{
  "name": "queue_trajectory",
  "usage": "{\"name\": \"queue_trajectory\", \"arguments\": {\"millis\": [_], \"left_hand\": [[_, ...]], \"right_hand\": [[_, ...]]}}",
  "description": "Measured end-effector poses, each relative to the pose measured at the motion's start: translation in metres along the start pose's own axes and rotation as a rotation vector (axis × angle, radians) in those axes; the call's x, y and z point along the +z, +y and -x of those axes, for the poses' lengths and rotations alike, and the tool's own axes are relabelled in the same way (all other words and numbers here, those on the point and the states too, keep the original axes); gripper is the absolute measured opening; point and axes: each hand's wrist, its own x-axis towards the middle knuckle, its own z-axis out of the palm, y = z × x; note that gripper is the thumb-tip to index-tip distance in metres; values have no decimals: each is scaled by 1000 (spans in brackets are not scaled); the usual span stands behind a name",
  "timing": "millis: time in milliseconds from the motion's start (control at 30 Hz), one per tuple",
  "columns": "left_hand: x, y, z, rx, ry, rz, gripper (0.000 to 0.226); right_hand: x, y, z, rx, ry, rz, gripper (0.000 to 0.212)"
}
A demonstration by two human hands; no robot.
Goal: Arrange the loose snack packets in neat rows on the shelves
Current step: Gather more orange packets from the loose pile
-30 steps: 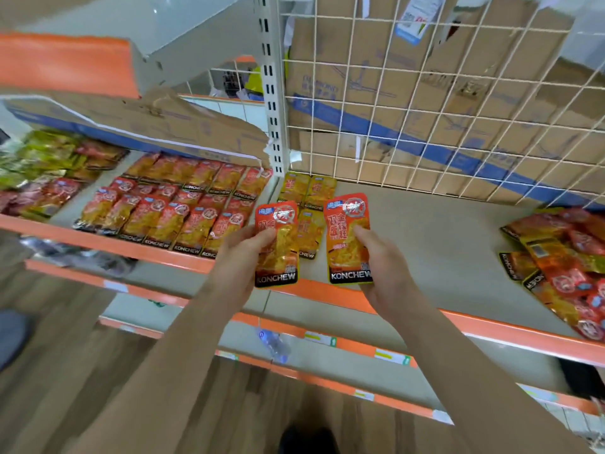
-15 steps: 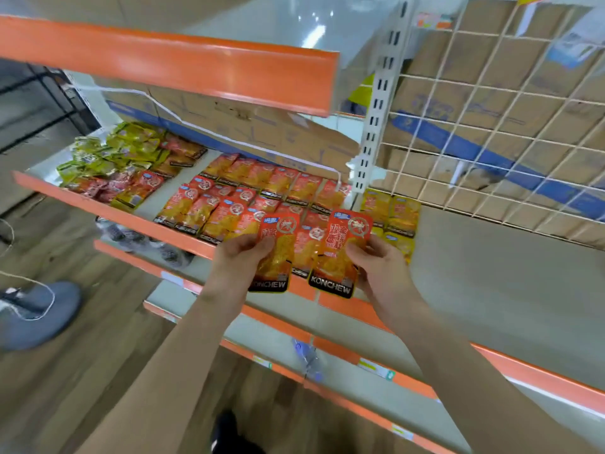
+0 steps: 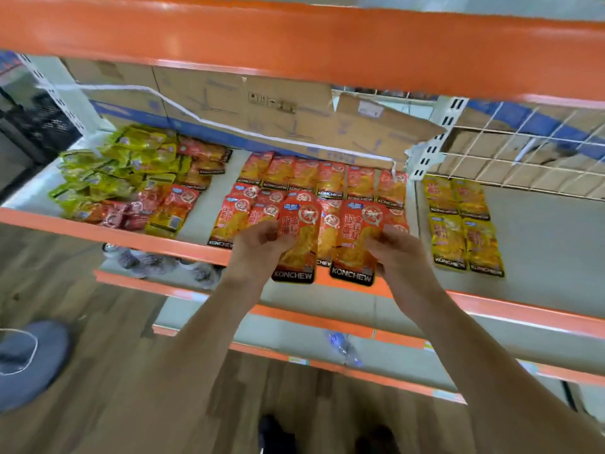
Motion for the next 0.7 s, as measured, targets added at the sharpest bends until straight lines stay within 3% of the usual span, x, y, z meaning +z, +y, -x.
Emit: {"name": "queue_trajectory", "arguments": {"millis": [100, 300, 433, 500, 700], "left_hand": [[-2, 0, -13, 1, -16, -28, 26], [28, 3, -34, 27, -45, -115, 14], [56, 11, -54, 24, -59, -198, 18], [71, 18, -68, 58, -68, -236, 9], [110, 34, -116, 171, -128, -315, 24]], "right_hand": [[5, 7, -4, -33, 40, 31, 17], [-12, 16, -29, -27, 183, 74, 34], [-32, 11, -56, -43, 232, 174, 35], [-40, 8, -70, -75, 239, 296, 33], [-58, 10, -126, -81, 284, 457, 56]]}}
